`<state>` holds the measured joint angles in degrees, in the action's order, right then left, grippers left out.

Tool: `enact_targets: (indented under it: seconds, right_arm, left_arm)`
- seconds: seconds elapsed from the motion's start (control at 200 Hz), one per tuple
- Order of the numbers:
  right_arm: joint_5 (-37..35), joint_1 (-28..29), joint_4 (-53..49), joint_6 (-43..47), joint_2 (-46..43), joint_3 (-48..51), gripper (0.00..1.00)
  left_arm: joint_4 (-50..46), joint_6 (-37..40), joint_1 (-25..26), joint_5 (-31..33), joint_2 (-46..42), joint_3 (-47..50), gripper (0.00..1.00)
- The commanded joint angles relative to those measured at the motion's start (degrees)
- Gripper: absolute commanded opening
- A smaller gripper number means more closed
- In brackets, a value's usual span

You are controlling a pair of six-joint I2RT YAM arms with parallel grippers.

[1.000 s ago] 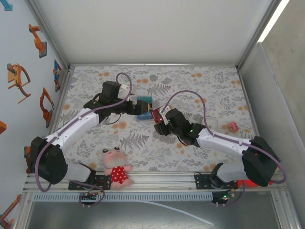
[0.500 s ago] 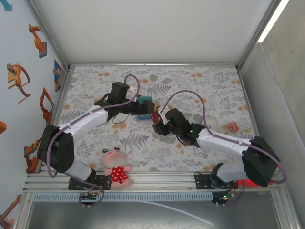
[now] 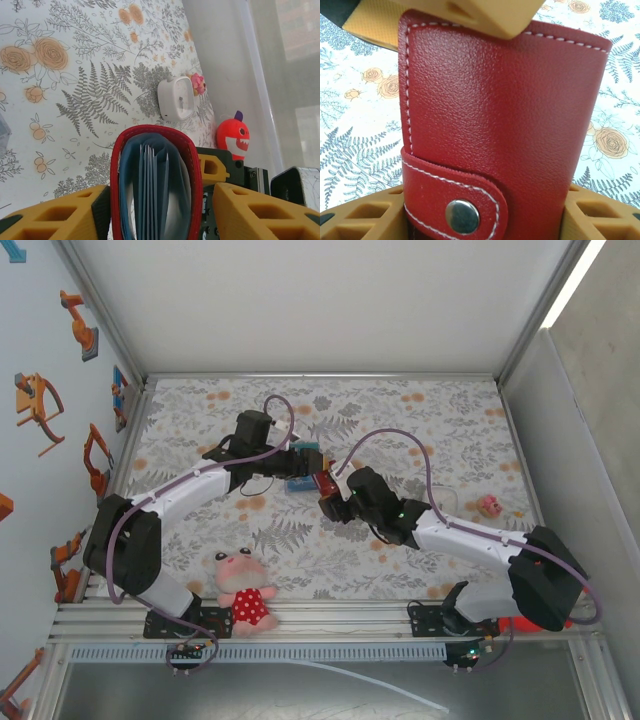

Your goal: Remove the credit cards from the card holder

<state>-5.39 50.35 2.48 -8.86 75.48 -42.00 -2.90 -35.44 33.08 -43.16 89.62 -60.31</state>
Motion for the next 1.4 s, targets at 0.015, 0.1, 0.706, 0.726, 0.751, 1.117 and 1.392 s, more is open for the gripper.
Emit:
enact_targets:
  seconds: [0.015,0.1,0.706,0.726,0.751,1.117,1.392]
  right_arm:
    - [-0.81,0.41,3.85,1.33,-1.9,-2.3,0.52]
    - [-1.03,0.42,4.11,1.3,-1.92,-2.39,0.52]
    - [-2.93,0.38,4.61,-0.68,-4.99,-0.87,0.76]
    - [-3.07,0.41,4.64,-1.04,-5.55,-0.58,0.8]
    - [-3.3,0.41,4.73,-1.65,-6.12,-0.27,0.83]
    - [-0.94,-0.27,0.08,-15.91,-11.9,-3.57,0.98]
    - [2.27,-4.93,7.45,-28.62,-14.89,-0.51,1.0]
  left_arm:
    - [1.14,-0.41,0.27,-2.57,0.15,-0.33,0.54]
    - [-0.04,0.5,0.47,-2.56,0.29,-0.55,0.54]
    - [-2.31,3.69,0.81,-0.49,-1.81,-0.59,0.13]
    - [-2.14,3.69,0.77,-0.15,-2.17,-0.39,0.13]
    - [-1.68,3.71,0.55,0.32,-2.74,-0.03,0.12]
    - [11.04,-0.21,-3.43,7.51,-13.31,8.48,0.06]
    - [18.75,-4.02,-5.45,14.09,-21.44,15.8,0.0]
